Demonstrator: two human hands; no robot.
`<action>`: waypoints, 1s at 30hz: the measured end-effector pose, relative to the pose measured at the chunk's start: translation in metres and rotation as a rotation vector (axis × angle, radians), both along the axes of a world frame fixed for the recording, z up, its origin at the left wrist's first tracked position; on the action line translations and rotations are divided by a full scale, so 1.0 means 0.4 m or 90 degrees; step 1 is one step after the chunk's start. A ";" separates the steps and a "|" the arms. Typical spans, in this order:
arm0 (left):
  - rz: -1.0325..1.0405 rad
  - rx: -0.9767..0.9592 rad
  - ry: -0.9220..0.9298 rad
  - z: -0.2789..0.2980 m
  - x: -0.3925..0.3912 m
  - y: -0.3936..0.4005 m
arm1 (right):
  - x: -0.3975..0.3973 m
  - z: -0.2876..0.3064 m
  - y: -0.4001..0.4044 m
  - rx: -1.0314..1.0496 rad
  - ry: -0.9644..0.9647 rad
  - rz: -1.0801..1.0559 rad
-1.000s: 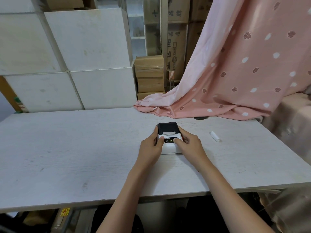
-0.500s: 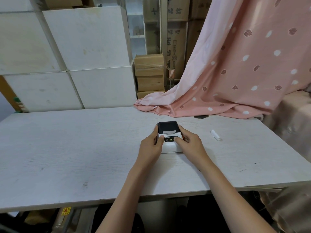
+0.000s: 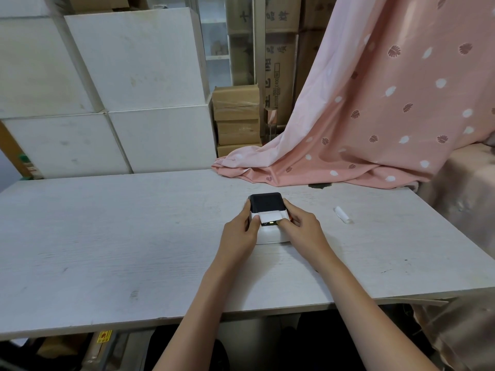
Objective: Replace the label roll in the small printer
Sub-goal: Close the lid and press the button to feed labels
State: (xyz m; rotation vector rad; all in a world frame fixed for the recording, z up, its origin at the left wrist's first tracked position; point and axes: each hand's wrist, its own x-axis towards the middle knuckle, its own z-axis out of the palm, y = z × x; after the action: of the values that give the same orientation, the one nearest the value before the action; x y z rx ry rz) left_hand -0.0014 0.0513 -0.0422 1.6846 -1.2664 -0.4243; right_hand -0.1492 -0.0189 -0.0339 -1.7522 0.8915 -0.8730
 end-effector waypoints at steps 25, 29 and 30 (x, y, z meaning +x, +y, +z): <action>0.005 0.010 -0.003 -0.005 0.003 -0.006 | 0.003 -0.006 -0.002 -0.006 -0.004 -0.003; 0.002 0.005 -0.001 -0.003 0.002 -0.004 | 0.004 -0.006 -0.005 -0.004 0.004 -0.005; 0.000 0.004 0.002 -0.001 0.001 -0.002 | 0.004 -0.006 -0.005 -0.003 0.003 -0.006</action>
State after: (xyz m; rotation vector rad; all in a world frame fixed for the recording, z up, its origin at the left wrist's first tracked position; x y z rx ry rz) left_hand -0.0008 0.0504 -0.0427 1.6883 -1.2652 -0.4308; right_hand -0.1474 -0.0210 -0.0364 -1.7559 0.9023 -0.8771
